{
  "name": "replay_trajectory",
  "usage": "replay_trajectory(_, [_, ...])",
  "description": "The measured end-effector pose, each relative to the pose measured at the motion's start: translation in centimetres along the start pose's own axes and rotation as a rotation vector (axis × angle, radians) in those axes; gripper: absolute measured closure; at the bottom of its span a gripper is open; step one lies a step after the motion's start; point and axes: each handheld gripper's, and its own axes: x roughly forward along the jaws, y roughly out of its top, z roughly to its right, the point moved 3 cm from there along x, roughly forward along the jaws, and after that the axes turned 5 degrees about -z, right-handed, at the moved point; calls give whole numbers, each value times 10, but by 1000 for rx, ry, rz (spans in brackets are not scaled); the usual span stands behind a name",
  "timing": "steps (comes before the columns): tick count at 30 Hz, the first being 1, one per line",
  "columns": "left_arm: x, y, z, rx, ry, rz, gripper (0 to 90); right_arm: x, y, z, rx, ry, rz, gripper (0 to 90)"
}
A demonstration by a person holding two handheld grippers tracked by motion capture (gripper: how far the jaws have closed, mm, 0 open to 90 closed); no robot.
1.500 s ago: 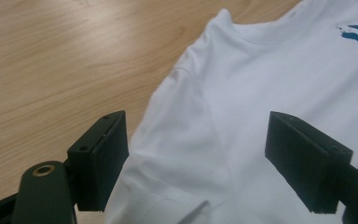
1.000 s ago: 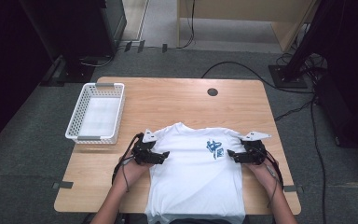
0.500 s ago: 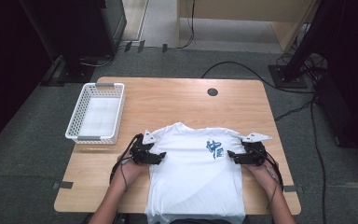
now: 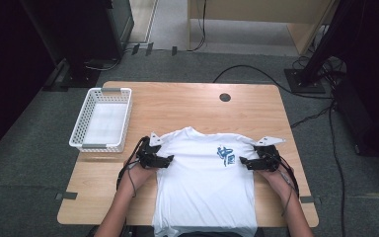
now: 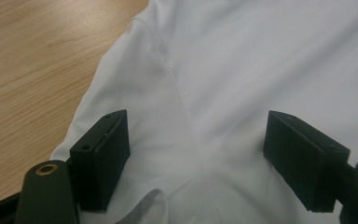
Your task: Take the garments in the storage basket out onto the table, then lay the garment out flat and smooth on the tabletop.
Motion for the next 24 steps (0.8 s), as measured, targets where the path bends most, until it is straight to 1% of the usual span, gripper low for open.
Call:
replay_trajectory(3, [0,-2,0,2,-2,20,230,0,0,0,-1,-1,2,208])
replay_trajectory(5, [0,-4,-1,7,-12,34,225,-2,-2,0,3,2,9,215])
replay_trajectory(7, [-1,-5,-2,-6,-24,46,225,-4,-3,0,6,-1,16,216])
replay_trajectory(9, [-1,-5,-2,-17,-31,48,220,-9,-4,1,-1,-11,21,216])
replay_trajectory(11, [-2,-5,-2,-32,-49,60,218,-13,-6,3,0,-20,36,216])
replay_trajectory(14, [-5,-5,-3,-41,-42,66,211,-16,-8,8,13,-22,50,216])
replay_trajectory(16, [-8,-5,-2,-33,-44,72,211,-17,-10,10,15,-21,46,216])
replay_trajectory(18, [-12,-4,-2,-40,-50,82,211,-17,-11,12,13,-25,42,217])
replay_trajectory(20, [-14,-3,1,-37,-59,89,211,-17,-12,13,9,-29,43,218])
replay_trajectory(22, [-15,-1,5,-17,-56,86,211,-18,-12,14,4,-34,42,222])
replay_trajectory(24, [-15,0,10,-7,-60,84,211,-19,-13,16,8,-35,41,224])
